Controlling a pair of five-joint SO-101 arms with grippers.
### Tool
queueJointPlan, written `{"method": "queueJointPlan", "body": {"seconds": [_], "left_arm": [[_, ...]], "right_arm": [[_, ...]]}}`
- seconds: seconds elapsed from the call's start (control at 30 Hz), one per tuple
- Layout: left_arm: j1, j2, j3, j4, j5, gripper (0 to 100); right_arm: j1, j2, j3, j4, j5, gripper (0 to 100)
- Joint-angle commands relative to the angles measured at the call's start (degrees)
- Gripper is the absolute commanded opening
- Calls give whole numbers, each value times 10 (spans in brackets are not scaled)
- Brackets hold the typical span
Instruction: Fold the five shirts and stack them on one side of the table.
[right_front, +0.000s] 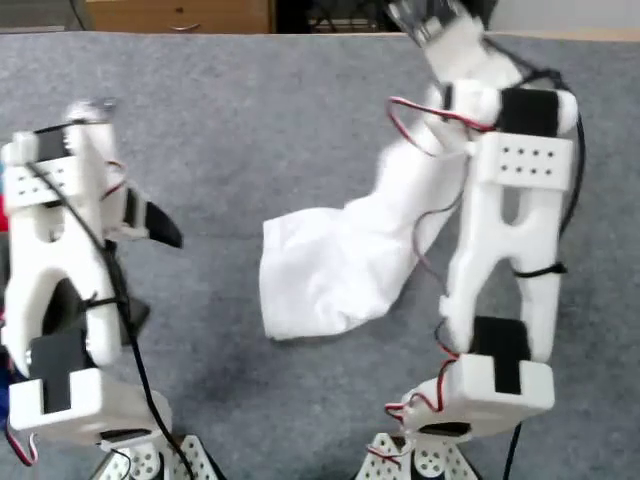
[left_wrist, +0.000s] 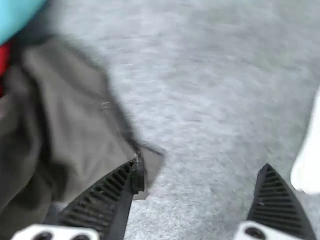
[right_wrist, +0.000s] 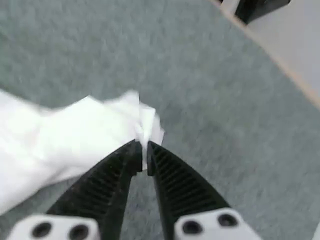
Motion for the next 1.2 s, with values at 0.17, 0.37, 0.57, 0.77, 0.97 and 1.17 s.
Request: {"method": "queueJointPlan", "body": {"seconds": [0.17,0.37,0.57,0.77,0.97,1.17], "left_arm": [[177,-3,-15,-80,-11,354],[247,51,33,-287,-7,354],[233,211,-77,-287,-6,354],[240,387,-288,-142,-6,353],[243,520,-487,-47,30,241],[277,613,-640,43,28,144]], "right_arm": [[146,0,233,-112,54,12],[166,0,463,-404,-94,12],[149,-6,561,-567,-166,12],[151,4,550,-567,-165,12],[150,15,547,-570,-165,12],[149,15,547,-571,-165,12]]}}
